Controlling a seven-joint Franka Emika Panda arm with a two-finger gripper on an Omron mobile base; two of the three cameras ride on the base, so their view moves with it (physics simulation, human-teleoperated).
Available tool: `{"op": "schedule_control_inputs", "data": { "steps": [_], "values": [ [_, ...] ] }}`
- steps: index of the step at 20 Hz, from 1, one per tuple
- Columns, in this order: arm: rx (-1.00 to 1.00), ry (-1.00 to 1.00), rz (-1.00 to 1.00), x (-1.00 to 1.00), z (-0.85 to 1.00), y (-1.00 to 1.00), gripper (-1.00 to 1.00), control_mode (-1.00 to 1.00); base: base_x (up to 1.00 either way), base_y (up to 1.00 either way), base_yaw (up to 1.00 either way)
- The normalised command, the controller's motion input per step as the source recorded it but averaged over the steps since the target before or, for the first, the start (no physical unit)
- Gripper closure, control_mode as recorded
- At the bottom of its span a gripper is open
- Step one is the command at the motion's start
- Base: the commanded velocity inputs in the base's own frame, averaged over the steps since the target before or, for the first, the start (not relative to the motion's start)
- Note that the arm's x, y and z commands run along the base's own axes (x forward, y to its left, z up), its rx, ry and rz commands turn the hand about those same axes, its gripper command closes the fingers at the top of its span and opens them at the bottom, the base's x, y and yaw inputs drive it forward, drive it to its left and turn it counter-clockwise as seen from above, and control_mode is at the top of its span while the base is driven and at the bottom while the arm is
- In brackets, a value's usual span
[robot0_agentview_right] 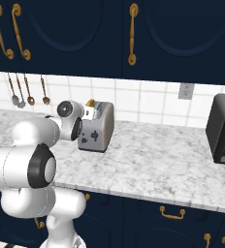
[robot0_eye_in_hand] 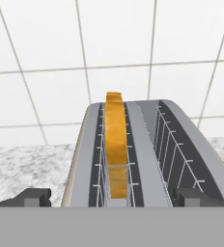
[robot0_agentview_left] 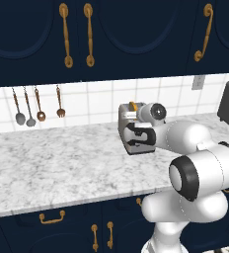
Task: Start the toaster. Once the lever pops up, take the bread to the plate on the dining counter.
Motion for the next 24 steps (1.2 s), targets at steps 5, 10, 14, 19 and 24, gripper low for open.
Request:
{"op": "schedule_control_inputs", "data": {
  "steps": [5,10,14,19,24],
  "values": [
    [0.0,0.0,0.0,0.0,0.0,0.0,-1.0,-1.0,0.0,0.0,0.0],
    [0.0,0.0,0.0,0.0,0.0,0.0,-1.0,-1.0,0.0,0.0,0.0],
    [0.0,0.0,0.0,0.0,0.0,0.0,-1.0,-1.0,0.0,0.0,0.0],
    [0.0,0.0,0.0,0.0,0.0,0.0,-1.0,-1.0,0.0,0.0,0.0],
    [0.0,0.0,0.0,0.0,0.0,0.0,-1.0,-1.0,0.0,0.0,0.0]
  ]
}}
